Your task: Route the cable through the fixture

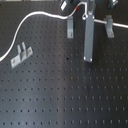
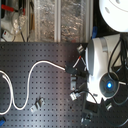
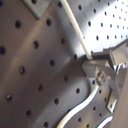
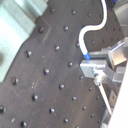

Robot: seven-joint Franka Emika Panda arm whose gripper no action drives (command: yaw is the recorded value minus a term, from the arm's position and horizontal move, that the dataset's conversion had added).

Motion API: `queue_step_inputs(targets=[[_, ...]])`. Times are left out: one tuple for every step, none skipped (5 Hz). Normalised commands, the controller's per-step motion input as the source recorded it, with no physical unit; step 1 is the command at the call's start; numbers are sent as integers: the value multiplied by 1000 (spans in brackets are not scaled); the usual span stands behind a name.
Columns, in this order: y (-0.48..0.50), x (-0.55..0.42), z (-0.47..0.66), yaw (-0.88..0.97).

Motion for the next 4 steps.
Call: queue_step_inputs(targets=[[181, 32, -573, 0], [-4, 20, 0, 0], [-2, 16, 140, -271], [-89, 43, 278, -506]])
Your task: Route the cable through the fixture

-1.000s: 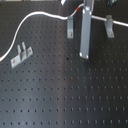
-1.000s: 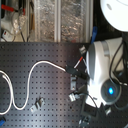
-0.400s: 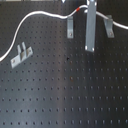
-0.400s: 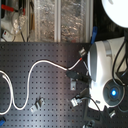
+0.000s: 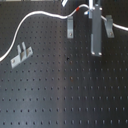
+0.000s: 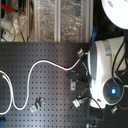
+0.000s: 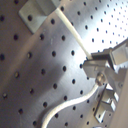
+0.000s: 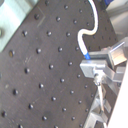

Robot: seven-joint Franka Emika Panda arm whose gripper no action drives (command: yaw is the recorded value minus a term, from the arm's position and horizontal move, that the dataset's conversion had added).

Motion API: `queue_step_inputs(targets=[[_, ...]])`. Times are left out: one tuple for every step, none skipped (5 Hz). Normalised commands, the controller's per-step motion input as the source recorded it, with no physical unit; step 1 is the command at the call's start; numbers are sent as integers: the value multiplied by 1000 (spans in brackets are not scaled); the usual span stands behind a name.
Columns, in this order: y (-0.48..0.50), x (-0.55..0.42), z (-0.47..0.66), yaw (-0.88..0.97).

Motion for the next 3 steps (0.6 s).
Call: queue_step_inputs(targets=[[-6, 8, 0, 0], [0, 0, 11, 0], [-1, 17, 0, 0]])
